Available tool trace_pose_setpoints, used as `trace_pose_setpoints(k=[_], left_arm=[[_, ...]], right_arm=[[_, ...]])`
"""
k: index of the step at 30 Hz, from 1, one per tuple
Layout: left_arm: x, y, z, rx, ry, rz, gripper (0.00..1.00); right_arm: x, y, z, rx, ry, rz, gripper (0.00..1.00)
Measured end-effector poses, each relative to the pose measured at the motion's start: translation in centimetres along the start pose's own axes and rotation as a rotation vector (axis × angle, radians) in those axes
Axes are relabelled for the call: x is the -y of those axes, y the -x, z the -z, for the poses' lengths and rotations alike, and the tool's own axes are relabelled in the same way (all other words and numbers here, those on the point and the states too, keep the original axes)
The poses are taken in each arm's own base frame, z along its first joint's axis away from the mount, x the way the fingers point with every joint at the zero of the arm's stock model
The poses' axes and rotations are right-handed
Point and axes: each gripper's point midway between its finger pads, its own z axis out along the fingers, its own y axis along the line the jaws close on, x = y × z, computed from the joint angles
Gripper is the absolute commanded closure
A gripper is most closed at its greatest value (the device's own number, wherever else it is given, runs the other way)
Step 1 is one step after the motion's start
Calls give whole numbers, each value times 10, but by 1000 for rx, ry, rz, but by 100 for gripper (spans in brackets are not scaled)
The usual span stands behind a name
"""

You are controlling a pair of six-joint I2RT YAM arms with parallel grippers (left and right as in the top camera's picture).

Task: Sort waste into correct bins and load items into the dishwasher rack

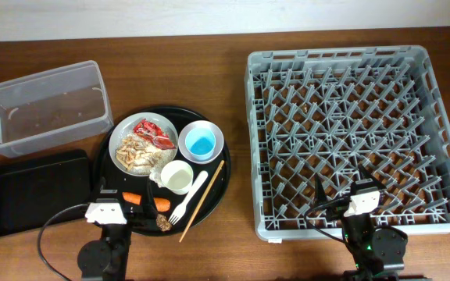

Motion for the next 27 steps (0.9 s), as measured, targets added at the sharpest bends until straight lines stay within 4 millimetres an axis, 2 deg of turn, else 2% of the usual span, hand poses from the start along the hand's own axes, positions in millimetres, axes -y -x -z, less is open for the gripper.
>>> trace_pose_setpoints(k=[27], left_arm=[[-5, 1, 0, 4, 30, 0, 1]], right_arm=[[0, 1, 0, 6, 0, 0, 1]])
